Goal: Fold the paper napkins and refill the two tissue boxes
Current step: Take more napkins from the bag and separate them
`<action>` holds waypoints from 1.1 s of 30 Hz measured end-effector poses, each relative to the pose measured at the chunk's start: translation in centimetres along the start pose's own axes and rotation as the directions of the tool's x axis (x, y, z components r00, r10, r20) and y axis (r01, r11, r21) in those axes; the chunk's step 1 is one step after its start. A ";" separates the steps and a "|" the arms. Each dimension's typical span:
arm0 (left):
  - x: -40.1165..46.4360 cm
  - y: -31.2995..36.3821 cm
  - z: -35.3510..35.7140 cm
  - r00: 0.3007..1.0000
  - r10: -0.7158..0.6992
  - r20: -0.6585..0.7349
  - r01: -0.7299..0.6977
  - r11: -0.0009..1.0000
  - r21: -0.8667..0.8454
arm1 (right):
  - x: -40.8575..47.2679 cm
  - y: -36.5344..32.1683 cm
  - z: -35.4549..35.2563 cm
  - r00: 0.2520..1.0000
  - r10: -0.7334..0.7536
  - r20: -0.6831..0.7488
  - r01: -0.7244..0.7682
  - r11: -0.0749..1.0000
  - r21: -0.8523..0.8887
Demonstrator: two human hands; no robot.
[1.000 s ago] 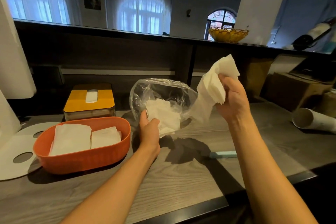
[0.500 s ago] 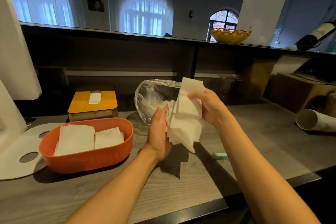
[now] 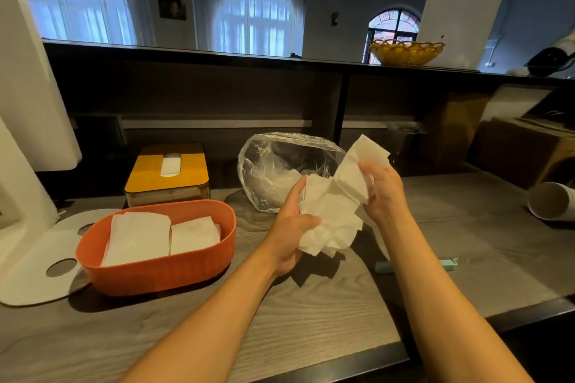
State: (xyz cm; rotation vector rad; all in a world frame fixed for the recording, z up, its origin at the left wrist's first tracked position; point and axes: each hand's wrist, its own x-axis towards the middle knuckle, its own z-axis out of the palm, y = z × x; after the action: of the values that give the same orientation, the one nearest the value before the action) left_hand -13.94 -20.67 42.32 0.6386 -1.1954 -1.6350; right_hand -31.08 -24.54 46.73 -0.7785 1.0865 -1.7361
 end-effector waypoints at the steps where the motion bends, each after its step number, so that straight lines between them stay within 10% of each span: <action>1: 0.0 0.0 0.0 1.000 -0.007 0.001 0.007 1.000 0.017 | 0.0 0.1 -0.1 1.000 0.010 0.004 -0.010 1.000 -0.024; 12: 0.0 0.0 -0.9 0.993 -0.103 0.063 0.096 0.990 0.102 | -0.9 0.1 -0.7 0.941 0.333 0.055 -0.337 0.922 0.190; 22: 0.3 -0.2 -0.9 0.976 0.037 -0.215 -0.049 0.997 -0.051 | -1.6 -1.6 -2.0 1.000 -0.005 -0.019 0.013 0.896 0.444; 33: 0.4 0.1 -0.8 0.960 0.106 -0.259 -0.156 0.970 -0.184 | -6.1 3.3 4.0 0.961 0.007 0.277 0.113 0.902 -0.417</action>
State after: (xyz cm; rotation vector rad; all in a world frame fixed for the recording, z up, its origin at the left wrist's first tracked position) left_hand -13.40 -21.38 42.20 0.6002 -0.8586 -1.4918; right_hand -24.16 -20.89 45.17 -1.2936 1.2796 -1.3886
